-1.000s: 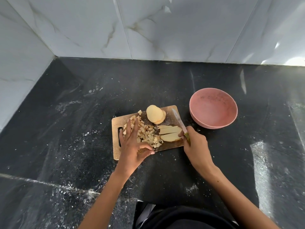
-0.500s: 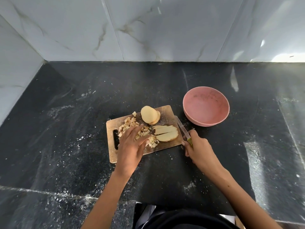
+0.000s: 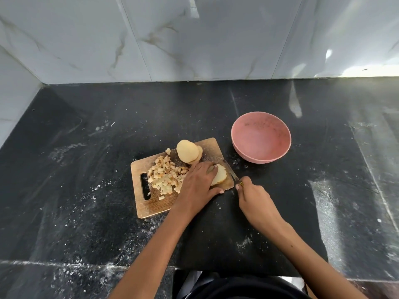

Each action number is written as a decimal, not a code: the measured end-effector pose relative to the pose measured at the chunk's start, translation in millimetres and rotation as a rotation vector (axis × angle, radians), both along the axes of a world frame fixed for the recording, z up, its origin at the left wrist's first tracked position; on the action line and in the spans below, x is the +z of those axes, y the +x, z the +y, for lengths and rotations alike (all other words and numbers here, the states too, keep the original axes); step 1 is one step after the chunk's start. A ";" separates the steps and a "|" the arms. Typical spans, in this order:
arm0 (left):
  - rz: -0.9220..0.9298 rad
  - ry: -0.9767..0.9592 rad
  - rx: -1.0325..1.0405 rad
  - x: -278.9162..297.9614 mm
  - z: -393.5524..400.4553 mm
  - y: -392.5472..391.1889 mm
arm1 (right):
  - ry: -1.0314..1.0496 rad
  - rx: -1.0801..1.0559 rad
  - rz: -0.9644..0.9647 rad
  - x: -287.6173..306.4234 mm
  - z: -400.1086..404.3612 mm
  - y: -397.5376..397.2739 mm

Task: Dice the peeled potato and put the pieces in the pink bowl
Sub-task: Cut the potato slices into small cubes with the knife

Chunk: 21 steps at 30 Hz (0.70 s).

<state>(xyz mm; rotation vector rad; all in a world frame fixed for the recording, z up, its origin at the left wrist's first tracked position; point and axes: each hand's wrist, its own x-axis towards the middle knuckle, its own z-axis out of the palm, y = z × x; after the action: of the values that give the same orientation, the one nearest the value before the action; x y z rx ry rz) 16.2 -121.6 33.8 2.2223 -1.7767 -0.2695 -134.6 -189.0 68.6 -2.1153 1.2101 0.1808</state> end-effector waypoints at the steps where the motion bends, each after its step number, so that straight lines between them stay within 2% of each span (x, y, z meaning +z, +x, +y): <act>1: 0.015 0.007 -0.001 -0.2 1.1 -0.7 | -0.006 0.000 0.006 0.5 0.9 2.2; 6: 0.062 0.016 -0.017 -1.7 1.1 -0.4 | -0.020 -0.011 0.058 1.8 0.4 13.7; 16: 0.105 0.010 0.148 -4.7 -7.0 -15.2 | -0.008 -0.010 0.230 3.6 10.4 33.3; 21: 0.088 0.028 0.195 -4.2 -10.9 -20.8 | 0.026 -0.040 0.254 1.1 12.8 35.6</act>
<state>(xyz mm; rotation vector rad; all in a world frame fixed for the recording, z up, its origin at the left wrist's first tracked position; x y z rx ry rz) -4.6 -132.4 29.5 2.3437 -1.5081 -0.3465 -99.0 -176.2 69.7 -2.0897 1.3859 0.4563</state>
